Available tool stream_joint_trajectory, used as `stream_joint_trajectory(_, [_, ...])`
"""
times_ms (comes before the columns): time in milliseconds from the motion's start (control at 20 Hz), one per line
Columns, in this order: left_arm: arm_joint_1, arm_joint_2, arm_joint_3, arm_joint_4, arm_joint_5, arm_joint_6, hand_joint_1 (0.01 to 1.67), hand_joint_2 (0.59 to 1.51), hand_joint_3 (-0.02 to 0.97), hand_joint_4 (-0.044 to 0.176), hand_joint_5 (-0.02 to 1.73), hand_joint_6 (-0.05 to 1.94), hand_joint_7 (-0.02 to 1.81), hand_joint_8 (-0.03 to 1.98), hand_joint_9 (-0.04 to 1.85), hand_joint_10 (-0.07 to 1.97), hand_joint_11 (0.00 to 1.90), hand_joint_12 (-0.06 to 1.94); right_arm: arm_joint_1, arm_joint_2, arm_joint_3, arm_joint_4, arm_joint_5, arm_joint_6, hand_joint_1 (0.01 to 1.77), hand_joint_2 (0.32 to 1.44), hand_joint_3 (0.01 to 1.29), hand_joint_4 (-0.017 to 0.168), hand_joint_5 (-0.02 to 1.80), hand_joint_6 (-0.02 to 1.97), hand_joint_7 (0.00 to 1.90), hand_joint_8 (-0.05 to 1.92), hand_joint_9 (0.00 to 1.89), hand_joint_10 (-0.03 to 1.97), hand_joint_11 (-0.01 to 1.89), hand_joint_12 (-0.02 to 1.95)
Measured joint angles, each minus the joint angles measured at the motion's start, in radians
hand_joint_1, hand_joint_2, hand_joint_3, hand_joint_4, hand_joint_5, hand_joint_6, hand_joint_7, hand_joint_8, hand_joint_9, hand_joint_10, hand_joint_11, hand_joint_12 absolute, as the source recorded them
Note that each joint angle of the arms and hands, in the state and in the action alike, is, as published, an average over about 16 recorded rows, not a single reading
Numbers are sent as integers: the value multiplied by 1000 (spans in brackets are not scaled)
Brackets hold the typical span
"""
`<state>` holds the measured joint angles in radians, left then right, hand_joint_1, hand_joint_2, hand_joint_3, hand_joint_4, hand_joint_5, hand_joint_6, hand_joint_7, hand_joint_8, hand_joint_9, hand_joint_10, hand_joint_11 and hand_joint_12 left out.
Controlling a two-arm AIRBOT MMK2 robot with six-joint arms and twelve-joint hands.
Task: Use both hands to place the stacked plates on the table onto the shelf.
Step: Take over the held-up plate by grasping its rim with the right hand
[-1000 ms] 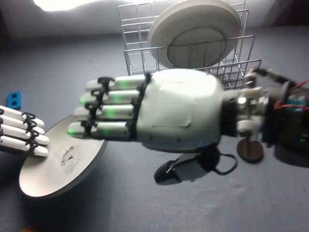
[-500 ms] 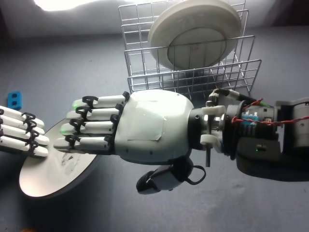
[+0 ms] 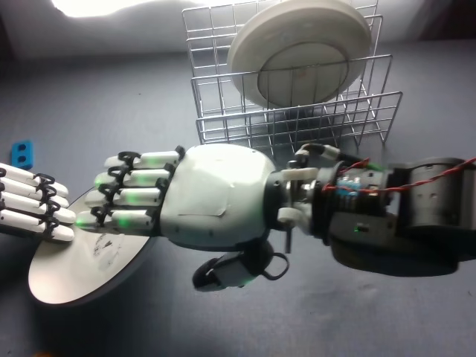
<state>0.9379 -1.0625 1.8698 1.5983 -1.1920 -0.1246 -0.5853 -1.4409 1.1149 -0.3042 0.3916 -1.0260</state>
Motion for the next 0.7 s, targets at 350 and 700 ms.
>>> stream_joint_trajectory(350, [-2,-2,1,3,-1,-1,15,1124,12,-1,19,10,-16,-21,30,35,13,3,-13,-111,104,11,32,0,967,976,15,3,22,42,22,14,15,11,13,1])
stream_joint_trajectory(700, [-8,-4,3,11,-2,-4,15,1124,12,-2,20,10,-16,-21,29,35,13,4,-21,-190,182,26,60,0,933,1000,14,3,64,41,67,14,61,11,18,211])
